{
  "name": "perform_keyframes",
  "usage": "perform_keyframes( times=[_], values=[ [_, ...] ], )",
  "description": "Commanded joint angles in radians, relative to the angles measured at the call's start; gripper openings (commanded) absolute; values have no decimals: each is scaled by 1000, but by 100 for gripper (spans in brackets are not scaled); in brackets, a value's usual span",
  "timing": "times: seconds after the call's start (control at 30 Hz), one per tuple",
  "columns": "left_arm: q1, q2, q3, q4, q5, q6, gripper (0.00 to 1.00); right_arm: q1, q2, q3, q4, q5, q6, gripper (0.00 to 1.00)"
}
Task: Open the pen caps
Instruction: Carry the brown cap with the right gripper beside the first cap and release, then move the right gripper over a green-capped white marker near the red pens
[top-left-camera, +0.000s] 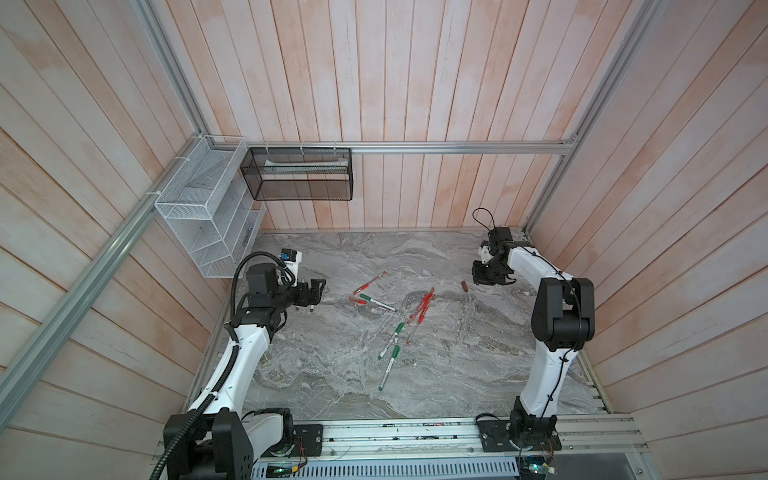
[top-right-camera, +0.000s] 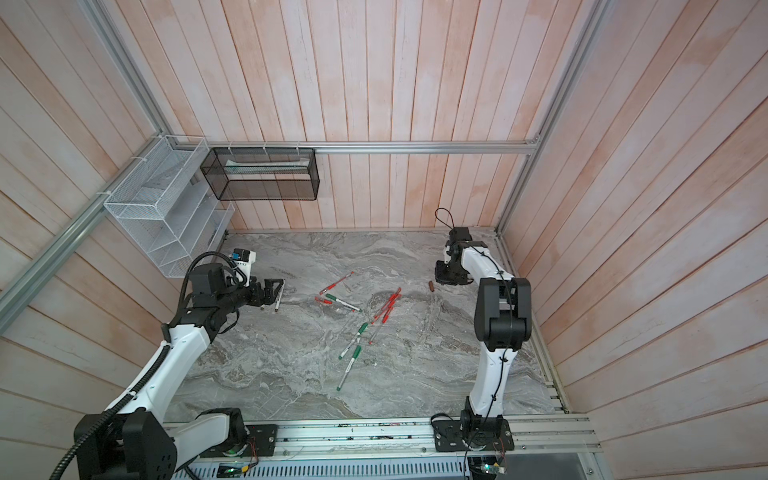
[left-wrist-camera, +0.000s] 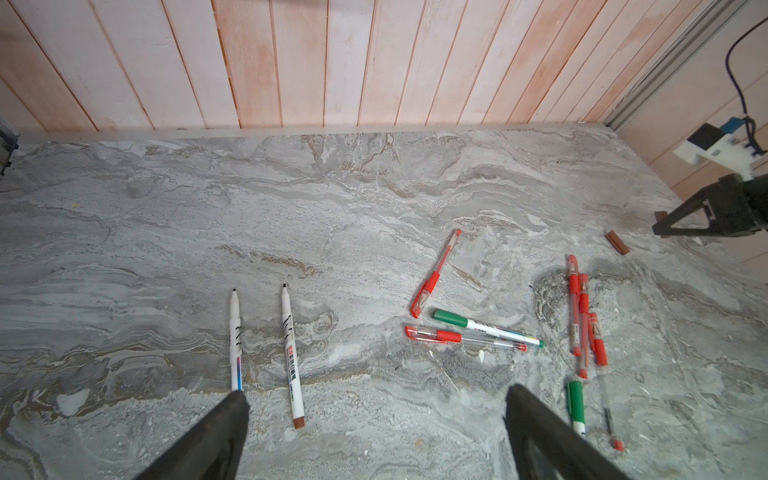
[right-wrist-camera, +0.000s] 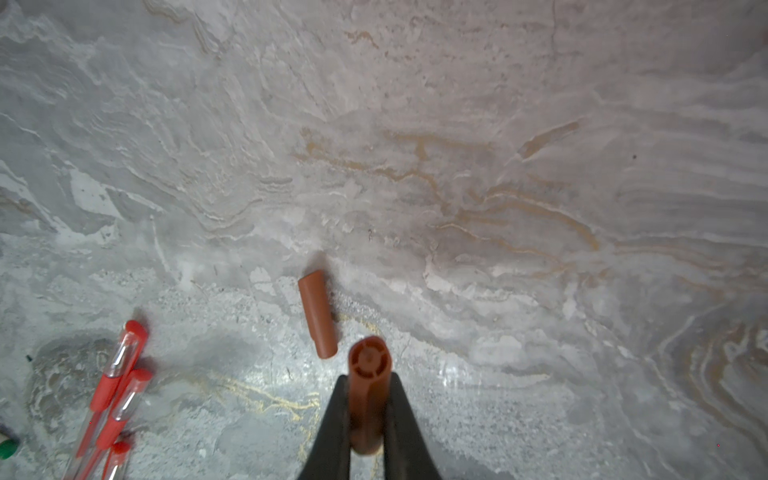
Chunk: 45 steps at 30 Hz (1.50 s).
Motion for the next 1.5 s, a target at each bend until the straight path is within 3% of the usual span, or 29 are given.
perform_keyframes(
  times=[0.0, 0.5, 0.83, 1.13, 1.23, 1.47],
  values=[
    [7, -14, -11, 19, 26, 9, 97, -2, 63, 52, -56, 17, -22, 0],
    [26, -17, 1, 17, 23, -5, 98, 24, 207, 148, -85, 51, -39, 3],
    [46, -21, -1, 7, 43, -13, 98, 45, 235, 192, -120, 73, -38, 17],
    [88, -31, 24, 20, 14, -101, 100, 41, 138, 155, -108, 72, -19, 29],
    [92, -37, 37, 34, -74, -160, 100, 42, 69, 113, -85, 60, -12, 31],
    [99, -48, 89, 40, -147, -257, 100, 75, -176, -81, -14, 35, 81, 34]
  ],
)
